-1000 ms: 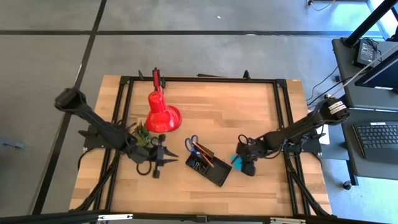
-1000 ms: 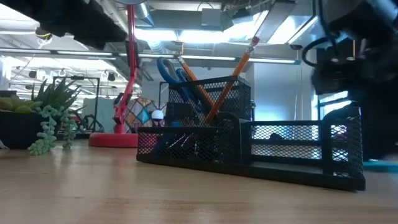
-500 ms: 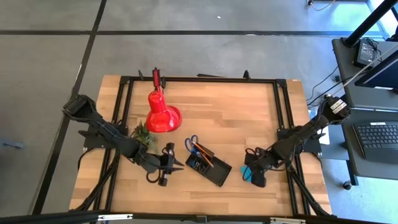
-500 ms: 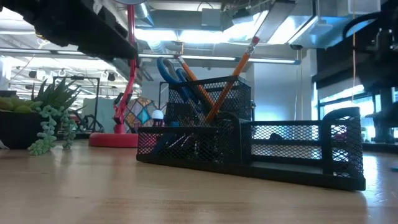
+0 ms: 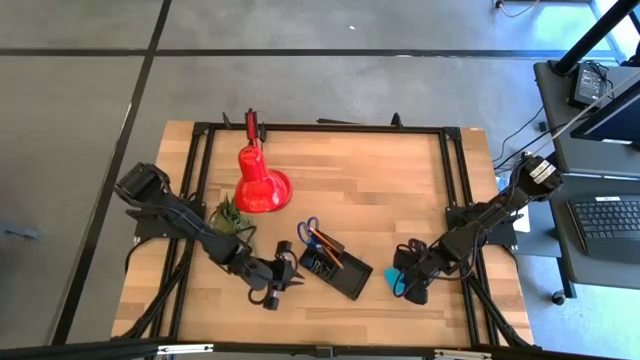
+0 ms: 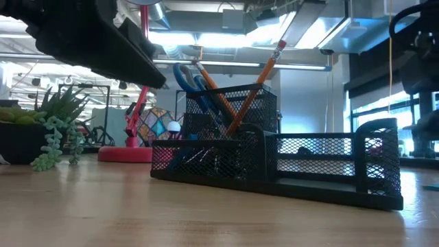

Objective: Pick and place office supplies into organizer
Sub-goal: Move the sticky note to the bottom right of the table, then adjust the desk organizer on the table

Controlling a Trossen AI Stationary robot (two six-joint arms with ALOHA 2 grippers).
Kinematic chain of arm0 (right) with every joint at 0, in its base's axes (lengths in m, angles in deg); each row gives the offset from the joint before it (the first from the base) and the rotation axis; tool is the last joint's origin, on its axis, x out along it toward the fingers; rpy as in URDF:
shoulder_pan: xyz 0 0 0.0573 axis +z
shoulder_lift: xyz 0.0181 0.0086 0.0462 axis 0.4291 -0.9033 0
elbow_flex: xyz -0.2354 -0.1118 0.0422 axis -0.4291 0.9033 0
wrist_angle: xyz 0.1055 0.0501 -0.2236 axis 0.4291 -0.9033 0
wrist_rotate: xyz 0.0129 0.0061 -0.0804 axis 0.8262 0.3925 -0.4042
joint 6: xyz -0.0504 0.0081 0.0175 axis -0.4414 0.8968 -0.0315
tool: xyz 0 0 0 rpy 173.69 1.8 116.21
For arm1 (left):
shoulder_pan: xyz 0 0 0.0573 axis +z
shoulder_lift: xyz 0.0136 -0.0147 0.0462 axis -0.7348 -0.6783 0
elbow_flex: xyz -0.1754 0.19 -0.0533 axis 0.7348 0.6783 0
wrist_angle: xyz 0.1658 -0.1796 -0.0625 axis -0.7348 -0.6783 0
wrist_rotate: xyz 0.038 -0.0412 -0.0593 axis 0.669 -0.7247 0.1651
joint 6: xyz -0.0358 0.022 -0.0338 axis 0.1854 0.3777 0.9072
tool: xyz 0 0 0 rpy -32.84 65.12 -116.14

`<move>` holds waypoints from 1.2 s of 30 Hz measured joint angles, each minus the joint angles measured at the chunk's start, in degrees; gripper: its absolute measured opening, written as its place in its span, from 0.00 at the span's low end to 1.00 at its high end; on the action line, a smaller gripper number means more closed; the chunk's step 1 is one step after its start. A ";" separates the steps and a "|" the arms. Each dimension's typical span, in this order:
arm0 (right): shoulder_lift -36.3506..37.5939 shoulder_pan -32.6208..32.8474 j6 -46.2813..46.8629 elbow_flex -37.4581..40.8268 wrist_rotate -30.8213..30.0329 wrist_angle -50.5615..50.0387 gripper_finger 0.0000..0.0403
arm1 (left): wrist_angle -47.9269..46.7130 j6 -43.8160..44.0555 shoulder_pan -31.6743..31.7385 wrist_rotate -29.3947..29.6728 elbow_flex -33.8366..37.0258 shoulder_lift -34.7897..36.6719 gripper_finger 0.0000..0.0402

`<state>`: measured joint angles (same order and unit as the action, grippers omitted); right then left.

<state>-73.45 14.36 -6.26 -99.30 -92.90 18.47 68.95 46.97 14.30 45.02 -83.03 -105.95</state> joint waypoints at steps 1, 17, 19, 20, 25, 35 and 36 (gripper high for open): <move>0.00 -0.02 -0.26 -0.27 -0.22 -0.20 0.38 | 0.03 0.02 0.04 -0.01 -0.29 -0.49 0.12; -0.11 -0.07 -1.35 -4.21 -0.47 -4.17 0.38 | 3.46 1.93 2.30 -3.99 -1.44 -8.08 0.12; -0.09 -0.09 -1.35 -6.26 -0.50 -7.89 0.38 | 3.58 2.49 2.45 -4.15 -1.44 -8.14 0.12; -0.07 -0.09 -1.35 -7.40 -0.71 -9.87 0.38 | 3.78 2.44 2.51 -4.09 -1.44 -8.14 0.12; -0.03 -0.09 -1.99 -11.59 -3.76 -12.88 0.38 | 4.68 1.92 2.54 -4.00 -1.44 -8.14 0.12; -1.45 -0.08 -18.97 -11.97 -6.16 19.90 0.38 | 4.64 1.84 2.67 -3.50 -1.44 -8.14 0.11; -2.13 -0.09 -19.44 -11.97 -5.79 21.69 0.38 | 4.64 1.84 2.69 -3.50 -1.42 -8.14 0.11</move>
<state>-75.58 14.27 -25.70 -111.27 -98.69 40.16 73.59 48.81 16.99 41.52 -84.45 -114.09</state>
